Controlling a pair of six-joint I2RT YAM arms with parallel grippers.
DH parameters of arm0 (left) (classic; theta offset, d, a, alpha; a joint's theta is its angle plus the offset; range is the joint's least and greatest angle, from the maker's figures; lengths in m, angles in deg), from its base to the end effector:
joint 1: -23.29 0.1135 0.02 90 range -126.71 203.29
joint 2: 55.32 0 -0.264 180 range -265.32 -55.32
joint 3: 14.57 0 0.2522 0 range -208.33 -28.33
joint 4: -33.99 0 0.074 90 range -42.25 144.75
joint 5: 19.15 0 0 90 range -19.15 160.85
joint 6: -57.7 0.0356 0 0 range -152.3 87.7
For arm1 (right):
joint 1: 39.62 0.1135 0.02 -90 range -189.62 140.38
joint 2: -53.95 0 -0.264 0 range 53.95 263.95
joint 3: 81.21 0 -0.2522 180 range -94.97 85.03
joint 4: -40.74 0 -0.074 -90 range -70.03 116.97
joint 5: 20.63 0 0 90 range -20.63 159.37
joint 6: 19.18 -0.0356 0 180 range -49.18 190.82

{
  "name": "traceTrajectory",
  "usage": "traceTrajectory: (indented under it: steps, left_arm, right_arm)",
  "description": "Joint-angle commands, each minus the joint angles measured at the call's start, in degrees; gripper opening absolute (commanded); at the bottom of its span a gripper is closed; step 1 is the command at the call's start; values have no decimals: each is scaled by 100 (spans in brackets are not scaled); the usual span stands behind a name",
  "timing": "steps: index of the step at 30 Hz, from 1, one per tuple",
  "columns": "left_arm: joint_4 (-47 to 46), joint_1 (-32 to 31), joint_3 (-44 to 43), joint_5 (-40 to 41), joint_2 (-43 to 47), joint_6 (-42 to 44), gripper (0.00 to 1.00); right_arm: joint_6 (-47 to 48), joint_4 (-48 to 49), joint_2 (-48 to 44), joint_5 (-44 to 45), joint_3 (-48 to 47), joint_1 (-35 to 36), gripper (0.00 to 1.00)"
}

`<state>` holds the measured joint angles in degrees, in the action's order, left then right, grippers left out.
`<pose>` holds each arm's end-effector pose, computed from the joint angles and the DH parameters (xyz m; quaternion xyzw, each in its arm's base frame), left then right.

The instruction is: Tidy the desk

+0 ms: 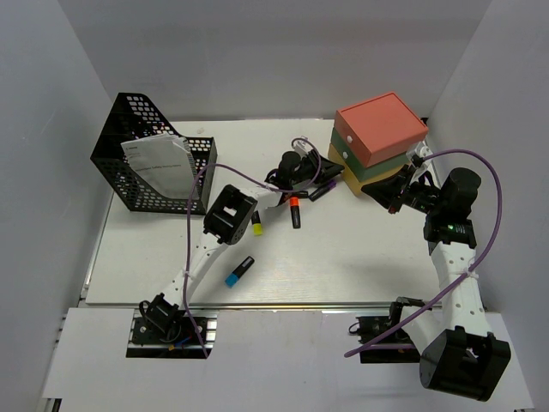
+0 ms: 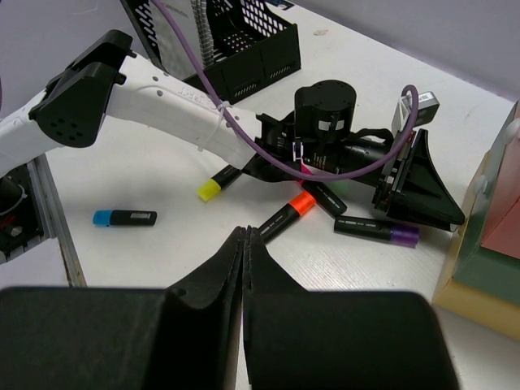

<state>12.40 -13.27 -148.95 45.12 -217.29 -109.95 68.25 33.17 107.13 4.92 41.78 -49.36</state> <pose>0.4728 -0.3698 0.0673 -0.1147 0.7307 -0.6376 0.2153 0.2051 -0.0026 0.3359 -0.2963 0.6529 0.3522 0.6015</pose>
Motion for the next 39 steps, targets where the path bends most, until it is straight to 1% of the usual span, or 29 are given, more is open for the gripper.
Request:
traceTrajectory:
  steps: [1,4,7,8,9,10,12,16,18,19,21,22,24,25,27,28,29,30,31,32,33,34,35,36,37,38,39]
  left_arm:
    - [-138,-71,274,60,157,-31,23]
    - [-375,-71,530,51,332,-75,20]
    - [-718,-71,1144,69,675,-84,18]
    - [-797,-19,1511,69,797,-84,18]
    - [-1163,34,2107,77,1094,-75,17]
    - [-1167,34,2112,78,1193,-75,17]
    - [-1368,87,2610,60,1378,-58,17]
    - [-1536,87,3174,51,1721,30,17]
    - [-1536,87,3281,42,1844,92,17]
    - [-1527,139,3368,34,1862,109,18]
    - [-1527,140,3413,34,1906,136,24]
    - [-1527,140,3439,42,1915,127,25]
    - [-1527,140,3466,51,1976,145,29]
    - [-1536,201,3510,51,1994,162,39]
    - [-1457,201,3536,51,2107,197,51]
    - [-1439,271,3554,42,2134,232,57]
    - [-1378,272,3597,16,2178,293,64]
    - [-1343,324,3615,-19,2274,355,68]
    - [-1325,325,3642,-19,2301,355,68]
    - [-1308,385,3703,-71,2345,373,69]
    - [-1290,386,3747,-89,2467,390,69]
    - [-1281,386,3817,-107,2529,425,69]
    - [-1229,447,3966,-133,2608,478,69]
    - [-1133,448,4019,-142,2696,531,69]
    - [-845,500,4072,-160,2880,749,68]
    - [-633,500,4107,-177,3064,1099,65]
    - [-387,500,4099,-169,3066,1103,62]
  right_arm:
    - [81,75,-54,29,-26,-28,0]
    - [90,75,-45,37,-17,-28,0]
    - [99,75,-45,55,-9,-37,0]
    - [99,75,-45,55,0,-20,0]
    - [107,75,-45,46,0,-19,0]
    - [107,75,-45,46,0,-28,0]
    - [107,83,-54,46,9,-20,0]
    - [116,110,-46,29,35,-46,0]
    - [125,110,-63,28,35,-37,0]
    - [116,119,-54,29,44,-37,0]
    - [134,119,-54,37,44,-28,0]
    - [142,119,-54,37,53,-46,0]
    - [151,110,-63,55,44,-37,0]
    - [160,110,-63,55,44,-37,0]
    - [169,110,-46,29,44,-28,1]
    - [186,101,-54,29,44,-37,4]
    - [195,101,-37,-24,53,-28,14]
    - [239,84,-19,-50,44,-37,27]
    - [231,57,-19,-94,35,-28,27]
    - [230,31,16,-182,18,-28,38]
    - [230,-4,25,-217,0,-37,41]
    - [509,-126,42,-226,-17,-37,44]
    - [590,-206,77,-261,-52,-37,47]
    - [687,-285,95,-279,-87,-37,48]
    - [801,-399,130,-288,-105,-28,49]
    - [837,-461,130,-288,-114,-20,50]
    - [907,-461,130,-288,-123,-11,50]
